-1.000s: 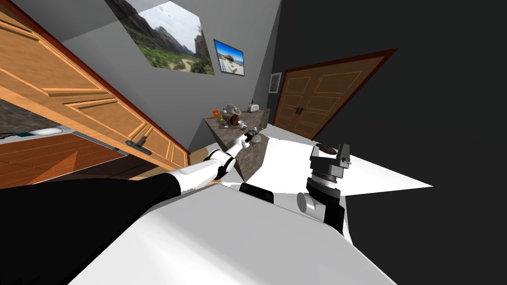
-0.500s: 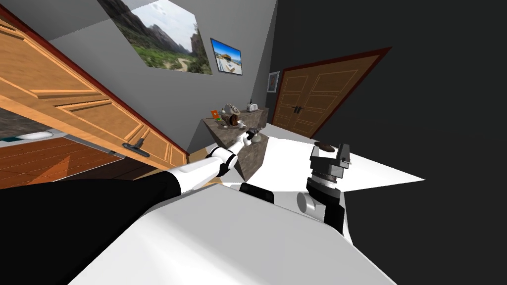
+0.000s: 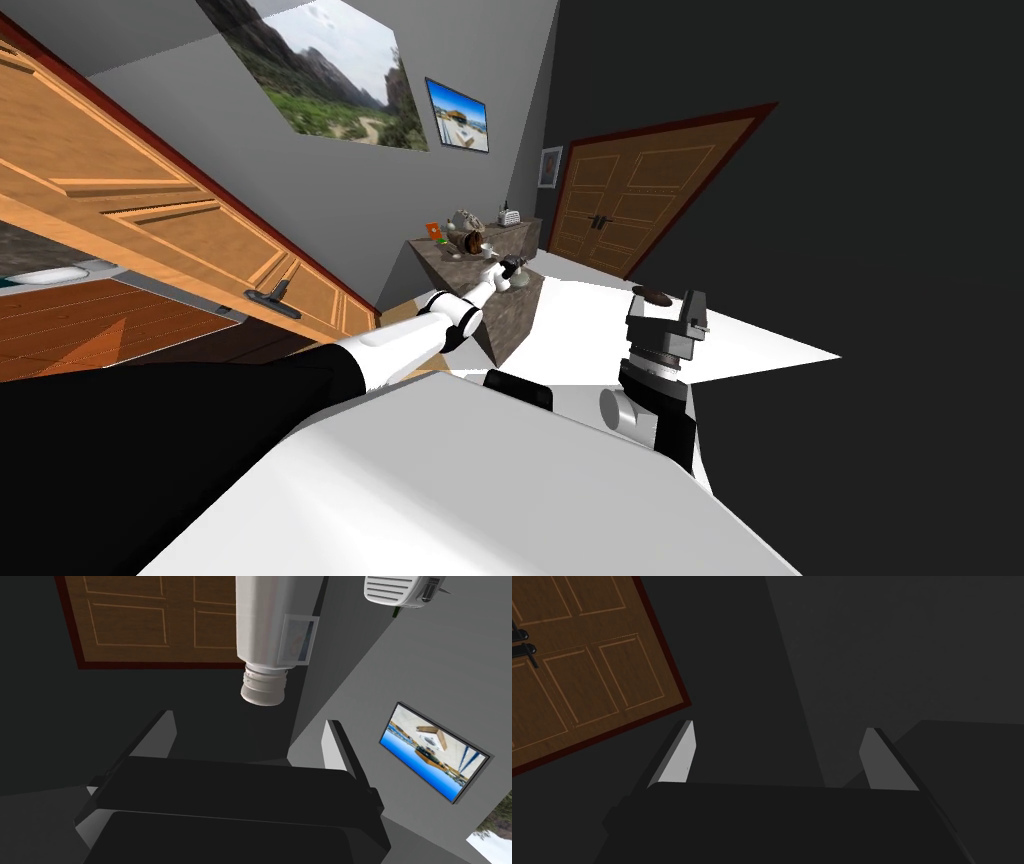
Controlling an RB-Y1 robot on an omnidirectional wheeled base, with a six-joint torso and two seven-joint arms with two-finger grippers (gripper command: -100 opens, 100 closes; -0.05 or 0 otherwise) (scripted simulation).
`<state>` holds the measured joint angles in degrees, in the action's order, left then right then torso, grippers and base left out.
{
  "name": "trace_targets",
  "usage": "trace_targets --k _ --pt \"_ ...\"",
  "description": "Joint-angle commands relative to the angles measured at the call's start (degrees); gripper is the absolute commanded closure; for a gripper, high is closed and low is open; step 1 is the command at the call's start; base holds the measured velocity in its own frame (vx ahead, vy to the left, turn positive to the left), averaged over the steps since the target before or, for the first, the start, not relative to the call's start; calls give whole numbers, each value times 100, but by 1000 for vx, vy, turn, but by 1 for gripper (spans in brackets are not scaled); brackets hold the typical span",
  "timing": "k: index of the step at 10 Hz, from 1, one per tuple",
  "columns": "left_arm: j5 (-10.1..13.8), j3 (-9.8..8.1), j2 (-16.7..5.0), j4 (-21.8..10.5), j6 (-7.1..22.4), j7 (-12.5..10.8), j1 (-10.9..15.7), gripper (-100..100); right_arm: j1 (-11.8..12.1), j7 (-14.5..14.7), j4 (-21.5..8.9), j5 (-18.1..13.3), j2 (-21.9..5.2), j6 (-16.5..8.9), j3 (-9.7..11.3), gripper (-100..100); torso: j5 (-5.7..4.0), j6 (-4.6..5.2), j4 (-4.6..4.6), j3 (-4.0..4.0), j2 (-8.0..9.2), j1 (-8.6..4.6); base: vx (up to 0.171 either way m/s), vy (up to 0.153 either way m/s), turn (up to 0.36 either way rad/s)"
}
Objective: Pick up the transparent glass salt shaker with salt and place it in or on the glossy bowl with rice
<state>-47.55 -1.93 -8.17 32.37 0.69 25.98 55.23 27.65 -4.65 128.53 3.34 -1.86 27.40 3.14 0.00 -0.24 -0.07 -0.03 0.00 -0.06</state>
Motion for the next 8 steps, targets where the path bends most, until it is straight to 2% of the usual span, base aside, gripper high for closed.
trace_targets --k 1,3,4,5,6,8 --pt "193 286 -94 144 214 -156 3 -100 0 0 0 0 0 0 0 0 0 0 0 0 0 0 -26 49 -60" --pt "193 375 -94 144 214 -156 3 -100 0 0 0 0 0 0 0 0 2 -4 0 1 2 2 -13 15 9" --pt "206 413 -79 41 369 -206 206 -100 1 0 0 0 0 0 0 0 0 -3 -1 -1 -1 -5 -26 39 -63" --pt "243 456 -101 130 314 -197 92 -100 0 0 0 0 0 0 0 0 1 -1 1 2 3 2 -15 27 -25" --pt "245 463 -99 126 340 -206 106 0 1 0 0 0 0 0 0 0 2 -4 0 0 1 0 0 0 0" --pt "245 462 -100 126 338 -205 104 0 1 0 0 0 0 0 0 0 -1 -3 -2 -3 -5 -8 0 0 0"
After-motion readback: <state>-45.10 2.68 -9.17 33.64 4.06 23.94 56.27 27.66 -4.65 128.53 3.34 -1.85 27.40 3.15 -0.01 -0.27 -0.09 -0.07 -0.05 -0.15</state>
